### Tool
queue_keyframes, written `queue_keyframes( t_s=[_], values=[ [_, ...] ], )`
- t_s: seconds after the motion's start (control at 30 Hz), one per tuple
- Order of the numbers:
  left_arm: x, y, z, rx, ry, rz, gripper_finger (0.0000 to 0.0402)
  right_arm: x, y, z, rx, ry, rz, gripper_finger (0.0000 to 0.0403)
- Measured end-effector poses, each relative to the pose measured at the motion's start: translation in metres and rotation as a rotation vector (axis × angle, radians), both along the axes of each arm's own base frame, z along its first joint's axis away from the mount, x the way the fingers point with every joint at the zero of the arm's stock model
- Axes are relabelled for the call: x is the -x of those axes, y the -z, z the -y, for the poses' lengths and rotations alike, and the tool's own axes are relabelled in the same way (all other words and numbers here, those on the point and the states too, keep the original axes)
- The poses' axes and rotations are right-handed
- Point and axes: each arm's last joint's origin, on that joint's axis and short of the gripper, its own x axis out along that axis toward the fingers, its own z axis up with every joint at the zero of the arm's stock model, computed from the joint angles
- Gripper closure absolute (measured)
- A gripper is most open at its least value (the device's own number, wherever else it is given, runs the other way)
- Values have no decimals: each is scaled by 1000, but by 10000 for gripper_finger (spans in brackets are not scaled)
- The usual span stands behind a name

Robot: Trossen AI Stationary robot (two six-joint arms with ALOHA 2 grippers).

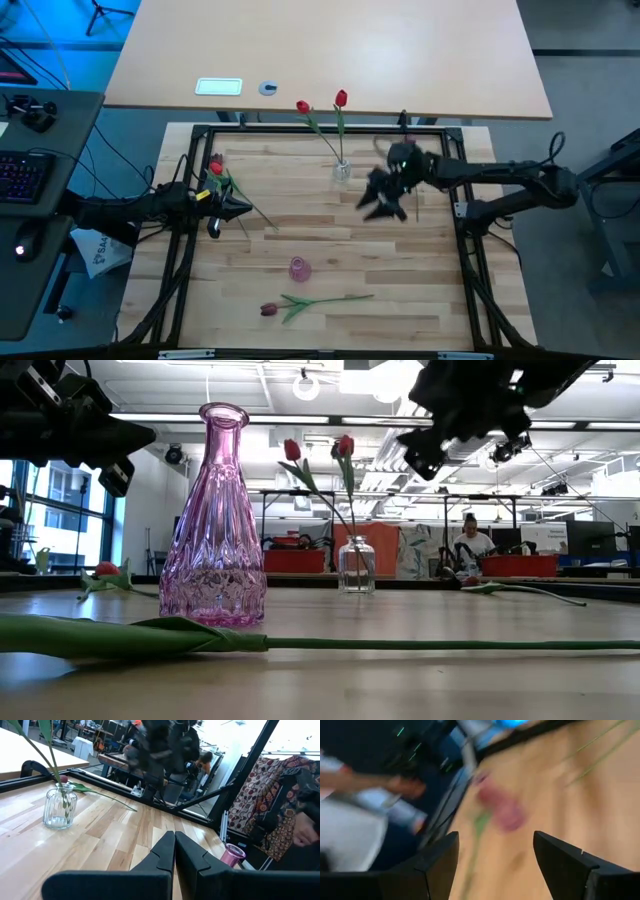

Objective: Sort flowers into vase by color
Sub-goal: Put the red tulip into the transparent flower vase

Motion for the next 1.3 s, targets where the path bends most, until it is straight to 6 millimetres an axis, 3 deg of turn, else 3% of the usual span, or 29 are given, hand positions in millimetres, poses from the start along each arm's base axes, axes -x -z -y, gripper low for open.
queue_keyframes(
  t_s=[0.27, 0.37, 0.53, 0.8, 1.0, 1.17, 1.3],
  values=[
    [0, 0, 0, -16, -1, 0, 401, 3, 15, -79, -35, -177, -257, 151],
    [0, -2, -1, -17, -33, 21, 401, 4, 15, -98, -39, -104, -318, 151],
    [1, -12, -1, 157, -33, 131, 401, 5, 16, -115, -110, 94, -414, 151],
    [6, -31, -5, 285, -134, 353, 402, -1, 8, -122, -274, 408, -383, 151],
    [12, -46, -8, 436, -193, 472, 391, -7, 2, -115, -304, 527, -291, 151],
    [12, -82, -7, 434, -178, 421, 338, -10, 2, -99, -260, 574, -260, 151],
    [0, -132, -8, 318, -223, 280, 283, -12, 2, -84, -226, 586, -242, 151]
  ],
)
